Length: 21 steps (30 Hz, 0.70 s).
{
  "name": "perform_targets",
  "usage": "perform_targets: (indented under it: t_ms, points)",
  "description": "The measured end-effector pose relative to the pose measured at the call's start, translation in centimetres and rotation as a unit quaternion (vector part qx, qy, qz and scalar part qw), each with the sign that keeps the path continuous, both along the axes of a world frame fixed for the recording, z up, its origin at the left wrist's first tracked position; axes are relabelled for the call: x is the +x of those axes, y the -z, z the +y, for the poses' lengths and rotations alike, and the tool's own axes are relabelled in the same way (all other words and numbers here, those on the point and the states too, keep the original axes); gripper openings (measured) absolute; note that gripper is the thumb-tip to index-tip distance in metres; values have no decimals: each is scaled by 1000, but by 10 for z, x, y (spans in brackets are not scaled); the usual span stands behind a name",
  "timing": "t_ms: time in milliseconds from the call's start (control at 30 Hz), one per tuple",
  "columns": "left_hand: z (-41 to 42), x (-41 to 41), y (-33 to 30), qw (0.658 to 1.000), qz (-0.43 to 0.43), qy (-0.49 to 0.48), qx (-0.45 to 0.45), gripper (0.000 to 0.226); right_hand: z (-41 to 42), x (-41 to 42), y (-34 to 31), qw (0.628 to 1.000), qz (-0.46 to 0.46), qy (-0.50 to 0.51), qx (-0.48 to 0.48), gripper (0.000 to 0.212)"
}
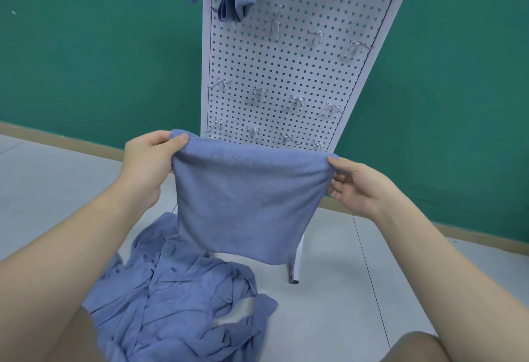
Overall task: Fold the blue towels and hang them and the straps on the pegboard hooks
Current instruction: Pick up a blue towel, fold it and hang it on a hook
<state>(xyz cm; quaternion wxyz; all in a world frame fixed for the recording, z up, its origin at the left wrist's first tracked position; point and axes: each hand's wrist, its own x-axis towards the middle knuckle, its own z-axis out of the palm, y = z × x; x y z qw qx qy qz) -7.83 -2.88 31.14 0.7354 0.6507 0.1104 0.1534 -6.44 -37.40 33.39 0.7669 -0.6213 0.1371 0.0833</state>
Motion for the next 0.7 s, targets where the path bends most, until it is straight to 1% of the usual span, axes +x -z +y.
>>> perform_targets:
  t_ms: [67,167,200,267,333,367,467,533,667,700]
  points:
    - [1,2,2,1000,0,-7,9,10,-1,1,2,999,-13,5,-52,1]
    - [0,6,4,1000,0,-27,12,14,-1,2,5,989,-50,15,-142,4]
    - [-1,7,5,999,-1,-34,13,15,-1,1,5,985,-58,15,-162,6]
    - [0,8,6,999,0,-46,13,18,0,0,5,983,-67,14,-172,5]
    - [1,8,5,999,0,-47,5,18,0,-1,3,986,-71,14,-148,4]
    - [1,8,4,999,-3,-47,-3,18,0,-1,2,990,-71,12,-123,3]
    - [-2,4,-1,999,-26,-37,-31,19,-3,-1,-2,997,-74,-2,-28,10]
    - [-4,0,-5,998,-44,-19,-45,18,-4,-2,-6,997,-79,6,26,9]
    - [-10,-12,-17,992,-109,29,-51,7,-5,-3,-12,993,-87,23,77,10]
    - [-12,-15,-19,990,-120,41,-53,13,-6,-3,-13,992,-90,27,82,8]
